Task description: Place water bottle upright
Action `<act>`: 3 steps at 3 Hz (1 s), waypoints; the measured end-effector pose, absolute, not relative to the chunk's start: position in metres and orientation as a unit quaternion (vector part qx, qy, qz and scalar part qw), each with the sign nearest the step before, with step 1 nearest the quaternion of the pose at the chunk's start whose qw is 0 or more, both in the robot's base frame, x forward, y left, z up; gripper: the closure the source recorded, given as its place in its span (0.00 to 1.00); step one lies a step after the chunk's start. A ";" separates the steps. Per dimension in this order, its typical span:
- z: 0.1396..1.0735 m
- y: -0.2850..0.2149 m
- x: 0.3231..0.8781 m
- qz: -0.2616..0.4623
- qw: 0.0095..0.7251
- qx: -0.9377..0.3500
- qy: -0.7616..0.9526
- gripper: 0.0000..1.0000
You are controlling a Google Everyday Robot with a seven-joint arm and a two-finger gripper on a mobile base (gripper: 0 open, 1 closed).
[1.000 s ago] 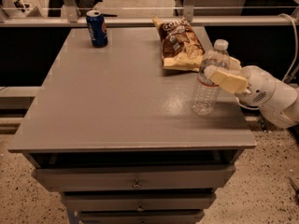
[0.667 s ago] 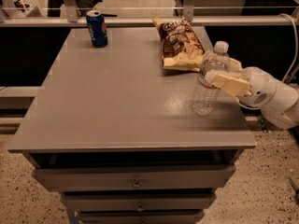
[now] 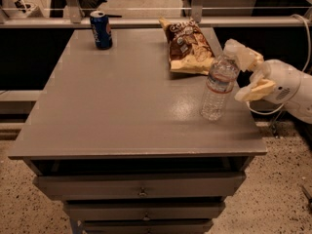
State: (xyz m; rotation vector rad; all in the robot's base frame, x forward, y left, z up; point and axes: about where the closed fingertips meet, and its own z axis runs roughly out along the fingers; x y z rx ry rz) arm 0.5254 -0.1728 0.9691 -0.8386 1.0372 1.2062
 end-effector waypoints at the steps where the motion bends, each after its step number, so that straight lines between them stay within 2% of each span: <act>1: 1.010 -0.172 0.522 0.488 0.589 -0.432 0.478 0.00; 2: 1.060 -0.168 0.519 0.431 0.568 -0.496 0.495 0.00; 3: 1.088 -0.185 0.520 0.409 0.589 -0.499 0.487 0.00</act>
Offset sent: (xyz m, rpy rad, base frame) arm -0.0002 -0.0310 0.1901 -0.5319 -0.2423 -0.0710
